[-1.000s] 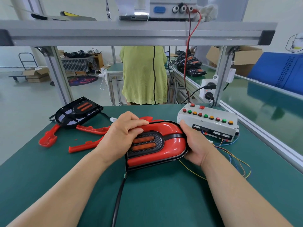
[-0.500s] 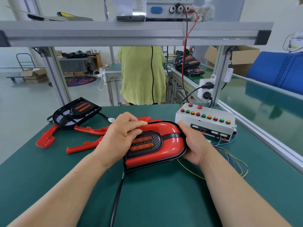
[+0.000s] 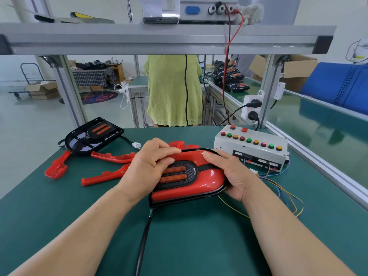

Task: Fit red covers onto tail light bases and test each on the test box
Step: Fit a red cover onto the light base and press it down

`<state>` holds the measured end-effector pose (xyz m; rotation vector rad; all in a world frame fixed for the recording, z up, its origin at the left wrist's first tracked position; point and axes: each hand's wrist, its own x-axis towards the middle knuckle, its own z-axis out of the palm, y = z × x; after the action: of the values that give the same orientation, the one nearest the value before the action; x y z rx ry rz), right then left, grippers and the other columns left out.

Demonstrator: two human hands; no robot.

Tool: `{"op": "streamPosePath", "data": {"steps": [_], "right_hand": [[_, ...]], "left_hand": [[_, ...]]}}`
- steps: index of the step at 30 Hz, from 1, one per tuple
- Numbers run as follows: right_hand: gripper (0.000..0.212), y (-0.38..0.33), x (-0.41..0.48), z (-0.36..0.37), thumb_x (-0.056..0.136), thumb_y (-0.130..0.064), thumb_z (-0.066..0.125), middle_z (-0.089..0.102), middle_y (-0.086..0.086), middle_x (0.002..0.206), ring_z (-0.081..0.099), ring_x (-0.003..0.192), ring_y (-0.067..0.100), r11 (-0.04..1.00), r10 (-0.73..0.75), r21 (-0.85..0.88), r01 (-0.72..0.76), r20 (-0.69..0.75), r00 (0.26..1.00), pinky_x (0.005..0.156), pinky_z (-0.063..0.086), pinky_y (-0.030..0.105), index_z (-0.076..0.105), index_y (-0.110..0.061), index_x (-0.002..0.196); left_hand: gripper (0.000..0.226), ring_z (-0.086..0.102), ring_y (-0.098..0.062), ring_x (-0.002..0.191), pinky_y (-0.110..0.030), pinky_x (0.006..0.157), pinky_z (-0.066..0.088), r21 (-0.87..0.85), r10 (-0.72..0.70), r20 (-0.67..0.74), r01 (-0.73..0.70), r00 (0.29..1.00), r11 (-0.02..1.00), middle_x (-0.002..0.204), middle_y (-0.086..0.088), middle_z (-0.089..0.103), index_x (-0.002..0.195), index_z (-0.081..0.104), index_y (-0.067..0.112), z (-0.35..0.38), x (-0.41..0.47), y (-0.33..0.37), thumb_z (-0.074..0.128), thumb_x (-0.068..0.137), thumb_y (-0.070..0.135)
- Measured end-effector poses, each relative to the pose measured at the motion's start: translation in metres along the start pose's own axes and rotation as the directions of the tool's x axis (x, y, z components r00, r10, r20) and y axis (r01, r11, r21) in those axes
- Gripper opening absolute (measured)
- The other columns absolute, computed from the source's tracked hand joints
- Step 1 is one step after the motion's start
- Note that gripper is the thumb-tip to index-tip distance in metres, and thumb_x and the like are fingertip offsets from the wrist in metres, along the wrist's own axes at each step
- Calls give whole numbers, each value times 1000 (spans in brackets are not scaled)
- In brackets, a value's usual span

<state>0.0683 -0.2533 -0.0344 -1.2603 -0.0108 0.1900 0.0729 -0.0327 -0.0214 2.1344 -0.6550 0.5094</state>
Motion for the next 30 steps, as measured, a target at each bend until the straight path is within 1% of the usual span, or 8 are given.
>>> {"op": "streamPosePath", "data": {"steps": [7,12,14,16,18,21,24,30], "right_hand": [[57,-1,0,1,65,-23,81,72,18,100,70,81,29,1000,26,-3,-26,-26,999,73,60,41,63,-6,117],[55,-2,0,0,65,-21,79,73,19,98,70,79,30,999,32,30,-31,-30,999,71,61,41,64,-6,116],[54,-3,-1,-1,65,-21,78,73,18,97,71,77,29,999,36,33,-35,-34,999,70,61,41,65,-7,115],[54,-3,-1,-2,66,-21,78,73,19,98,70,78,30,999,36,40,-35,-43,998,73,61,43,64,-7,116],[58,-4,-2,-2,66,-21,77,71,23,105,69,82,32,999,34,34,-32,-45,998,78,58,47,63,-4,119],[61,-4,-4,-3,68,-21,76,67,28,115,67,89,35,999,30,25,-29,-37,999,84,56,50,62,-1,123],[56,-5,-4,-4,69,-21,75,68,28,113,67,87,34,1000,24,10,-23,-26,999,83,57,50,63,-1,121],[53,-4,-3,-5,70,-21,75,71,25,105,69,81,32,1000,15,25,-14,-20,1000,80,58,49,66,-1,118]], "left_hand": [[30,51,-3,105,-8,95,33,-37,-65,19,65,998,997,101,10,57,111,74,26,3,1,-4,62,94,4],[32,51,9,115,-4,96,34,-159,-191,30,193,981,968,119,16,57,120,61,41,0,5,-6,58,99,17],[23,55,6,112,-11,96,39,-276,-339,-1,325,941,905,120,13,62,122,61,36,-7,9,-8,53,101,28],[23,62,-5,100,-22,89,47,-351,-498,6,468,867,811,111,5,68,109,67,28,-12,11,-10,47,103,37],[36,65,-15,90,-30,83,51,-382,-587,139,590,798,712,101,-1,73,102,71,20,-16,12,-11,44,102,44],[46,71,-21,93,-35,87,56,-452,-572,354,670,740,588,105,-4,76,105,75,12,-16,9,-9,47,100,49],[45,68,-29,108,-48,101,51,-530,-571,410,695,711,485,113,-11,74,111,75,12,-13,8,-9,55,94,48],[51,65,-32,117,-47,91,57,-590,-448,561,716,696,372,125,-16,68,124,70,15,-16,8,-14,53,89,48]]}}
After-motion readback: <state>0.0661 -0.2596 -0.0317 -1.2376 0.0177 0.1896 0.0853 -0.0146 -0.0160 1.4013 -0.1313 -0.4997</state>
